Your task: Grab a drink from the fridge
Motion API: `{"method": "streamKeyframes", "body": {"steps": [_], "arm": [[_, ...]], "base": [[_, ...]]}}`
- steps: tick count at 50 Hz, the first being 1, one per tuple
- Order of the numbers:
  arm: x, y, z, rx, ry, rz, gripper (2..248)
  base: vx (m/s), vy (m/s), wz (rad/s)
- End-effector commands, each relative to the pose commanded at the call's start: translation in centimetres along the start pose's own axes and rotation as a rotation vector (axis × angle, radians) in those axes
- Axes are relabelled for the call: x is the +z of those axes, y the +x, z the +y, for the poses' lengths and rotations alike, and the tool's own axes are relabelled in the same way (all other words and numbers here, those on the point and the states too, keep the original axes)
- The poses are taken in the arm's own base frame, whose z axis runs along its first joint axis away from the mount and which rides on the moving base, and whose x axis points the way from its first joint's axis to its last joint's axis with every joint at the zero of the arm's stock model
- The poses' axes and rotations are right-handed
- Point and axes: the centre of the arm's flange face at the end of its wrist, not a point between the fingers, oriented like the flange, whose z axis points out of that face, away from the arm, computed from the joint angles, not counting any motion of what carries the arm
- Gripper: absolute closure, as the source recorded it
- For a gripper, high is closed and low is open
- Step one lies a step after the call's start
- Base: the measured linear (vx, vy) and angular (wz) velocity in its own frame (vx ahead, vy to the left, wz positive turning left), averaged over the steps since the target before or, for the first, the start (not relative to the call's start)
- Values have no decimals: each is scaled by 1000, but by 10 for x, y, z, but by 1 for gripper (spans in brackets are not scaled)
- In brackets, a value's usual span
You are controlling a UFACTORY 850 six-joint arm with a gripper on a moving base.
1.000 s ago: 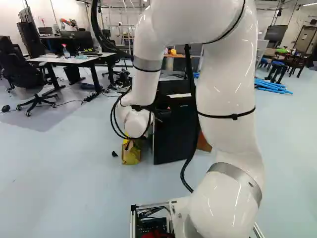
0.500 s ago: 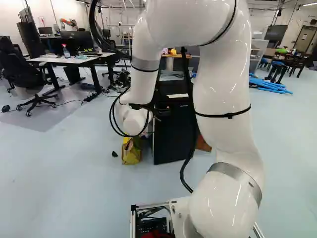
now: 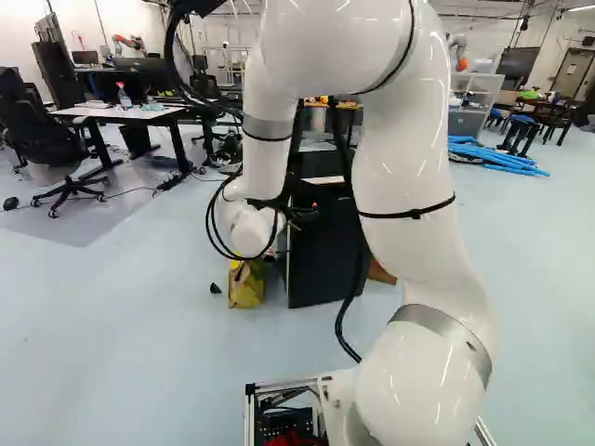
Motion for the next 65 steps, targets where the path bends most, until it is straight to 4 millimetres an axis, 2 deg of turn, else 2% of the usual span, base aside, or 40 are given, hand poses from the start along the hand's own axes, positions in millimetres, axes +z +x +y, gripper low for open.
{"method": "streamKeyframes", "body": {"steps": [33, 65], "arm": [[12, -33, 3, -72, -20, 62, 3], [12, -31, 2, -72, -19, 77, 3]], "base": [[0, 0, 0], [0, 0, 0]]}}
